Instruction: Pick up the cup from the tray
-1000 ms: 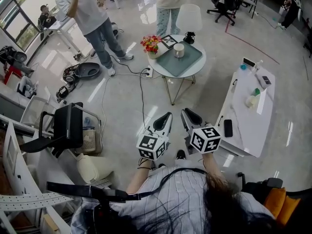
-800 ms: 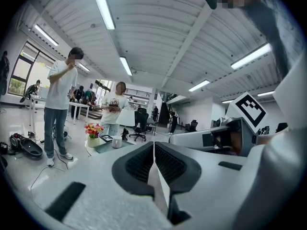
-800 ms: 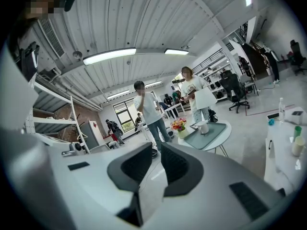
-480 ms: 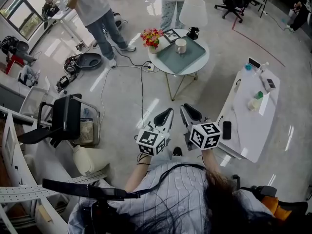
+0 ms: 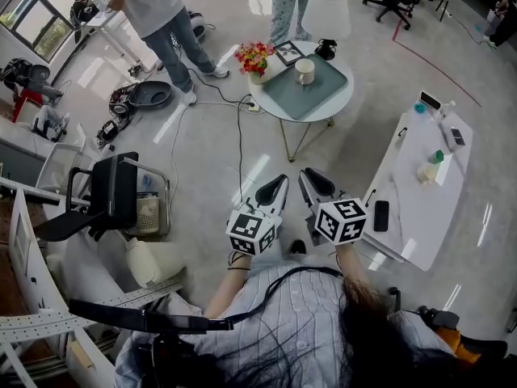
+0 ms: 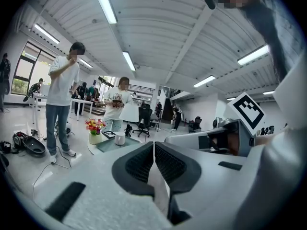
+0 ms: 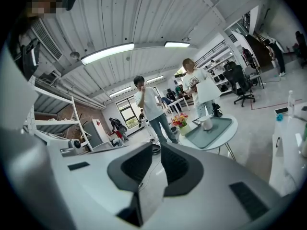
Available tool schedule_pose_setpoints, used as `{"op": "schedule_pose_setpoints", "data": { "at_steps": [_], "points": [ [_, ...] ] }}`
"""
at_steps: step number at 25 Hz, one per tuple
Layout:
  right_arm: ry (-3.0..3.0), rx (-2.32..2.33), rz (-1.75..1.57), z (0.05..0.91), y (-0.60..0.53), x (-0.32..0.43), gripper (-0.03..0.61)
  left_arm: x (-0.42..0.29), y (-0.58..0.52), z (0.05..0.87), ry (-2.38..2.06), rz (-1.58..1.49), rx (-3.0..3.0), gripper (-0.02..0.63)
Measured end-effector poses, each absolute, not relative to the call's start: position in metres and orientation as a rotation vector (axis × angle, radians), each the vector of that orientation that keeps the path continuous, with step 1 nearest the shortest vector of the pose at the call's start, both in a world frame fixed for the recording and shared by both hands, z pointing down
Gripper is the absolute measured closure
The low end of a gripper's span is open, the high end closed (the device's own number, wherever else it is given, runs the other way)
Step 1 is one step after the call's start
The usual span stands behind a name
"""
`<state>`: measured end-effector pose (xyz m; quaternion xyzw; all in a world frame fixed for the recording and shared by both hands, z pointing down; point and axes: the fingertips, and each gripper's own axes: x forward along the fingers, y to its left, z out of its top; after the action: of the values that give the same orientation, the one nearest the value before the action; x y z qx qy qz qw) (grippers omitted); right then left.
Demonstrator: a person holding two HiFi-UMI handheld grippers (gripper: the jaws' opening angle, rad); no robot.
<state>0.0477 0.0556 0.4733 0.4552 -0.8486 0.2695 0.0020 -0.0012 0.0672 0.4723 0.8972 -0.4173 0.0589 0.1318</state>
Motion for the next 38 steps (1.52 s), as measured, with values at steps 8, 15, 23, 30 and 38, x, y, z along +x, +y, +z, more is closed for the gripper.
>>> {"op": "schedule_pose_setpoints", "data": {
  "at_steps": [8, 15, 23, 30, 38],
  "points": [
    [-2.639, 1.482, 0.846, 0.476, 0.0, 0.048, 0.508, -0.01, 0.008, 0.473, -1.186, 0.168, 2.625, 0.598],
    [-2.595, 1.537, 0.845, 0.473, -0.049, 0.032, 0.508, -0.023, -0.049, 0.469, -1.112, 0.172, 2.657, 0.598],
    [-2.537, 1.602, 0.853, 0.471, -0.103, 0.012, 0.508, -0.042, -0.106, 0.466, -1.028, 0.169, 2.68, 0.598],
    [-2.504, 1.631, 0.867, 0.471, -0.14, -0.015, 0.508, -0.068, -0.148, 0.469, -0.989, 0.162, 2.68, 0.598],
    [-2.49, 1.698, 0.894, 0.471, -0.176, -0.036, 0.508, -0.092, -0.186, 0.48, -0.932, 0.181, 2.678, 0.598]
  ]
}}
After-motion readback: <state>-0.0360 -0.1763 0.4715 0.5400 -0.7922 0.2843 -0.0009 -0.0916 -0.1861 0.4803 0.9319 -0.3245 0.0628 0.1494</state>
